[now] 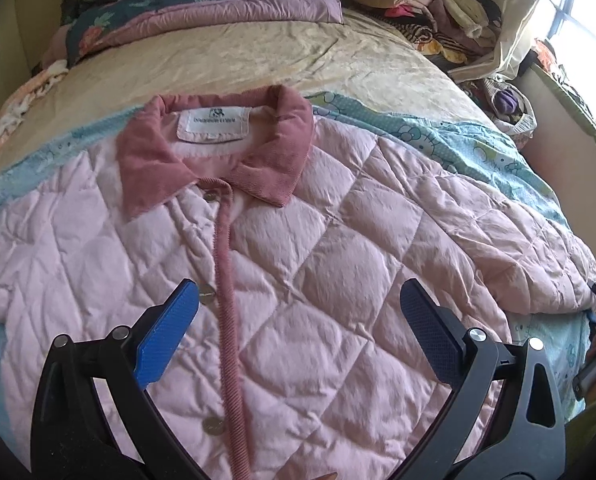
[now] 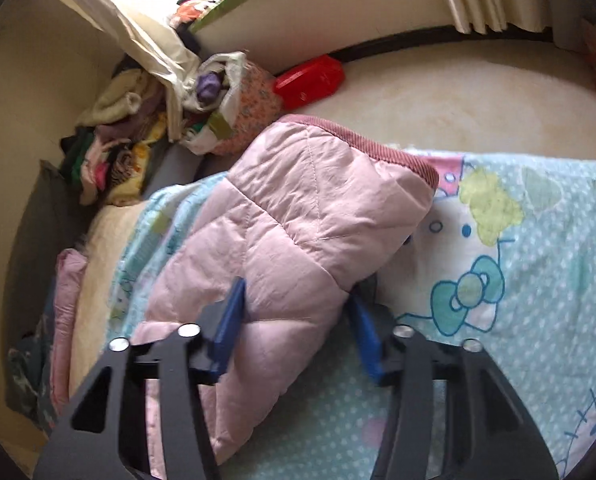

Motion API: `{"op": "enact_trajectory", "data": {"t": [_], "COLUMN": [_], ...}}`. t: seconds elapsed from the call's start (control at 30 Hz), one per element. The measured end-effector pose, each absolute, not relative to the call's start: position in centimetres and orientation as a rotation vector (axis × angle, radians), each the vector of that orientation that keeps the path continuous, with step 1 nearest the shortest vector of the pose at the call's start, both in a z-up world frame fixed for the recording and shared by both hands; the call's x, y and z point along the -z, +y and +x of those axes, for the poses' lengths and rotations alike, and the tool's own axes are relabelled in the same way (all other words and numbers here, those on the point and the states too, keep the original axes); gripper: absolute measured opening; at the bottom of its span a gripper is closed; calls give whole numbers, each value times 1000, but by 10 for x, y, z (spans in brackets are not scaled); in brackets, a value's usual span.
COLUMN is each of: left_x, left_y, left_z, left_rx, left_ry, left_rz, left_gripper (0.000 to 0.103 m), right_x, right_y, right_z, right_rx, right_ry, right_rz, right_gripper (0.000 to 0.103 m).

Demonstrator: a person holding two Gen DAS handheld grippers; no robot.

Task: Fold large clothes
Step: 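Lift the sleeve with the right tool and carry it toward the collar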

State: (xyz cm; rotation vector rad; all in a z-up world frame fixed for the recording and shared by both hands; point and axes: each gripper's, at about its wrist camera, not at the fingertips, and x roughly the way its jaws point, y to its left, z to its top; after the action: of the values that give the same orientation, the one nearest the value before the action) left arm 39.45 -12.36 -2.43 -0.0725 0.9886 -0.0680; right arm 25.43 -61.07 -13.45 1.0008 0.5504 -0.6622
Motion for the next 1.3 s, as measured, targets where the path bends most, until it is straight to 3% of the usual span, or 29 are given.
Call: {"op": "enact_trajectory", "data": {"t": [0.13,0.23,0.8,1.3], "left_x": [7,-4,-79,-103], "left_y": [-122,-120,-70,-11], "left_z": [387,381,360,347], "left_rx": [80,89,92,93], "left_ry": [963,947,842,791], "left_rz": [-78,-87,-130,-207], "left_gripper": [95,95,95,95], "right_x": [100,68,-72,-135], "right_y": [-595,-581,-478,-363], "right_z": [253,256,278,284], "right_rx": [587,522,261,109], "right_ry": [491,467,367,325], "right_rz": [891,813,505,310], "right_gripper": [28,26,25,25]}}
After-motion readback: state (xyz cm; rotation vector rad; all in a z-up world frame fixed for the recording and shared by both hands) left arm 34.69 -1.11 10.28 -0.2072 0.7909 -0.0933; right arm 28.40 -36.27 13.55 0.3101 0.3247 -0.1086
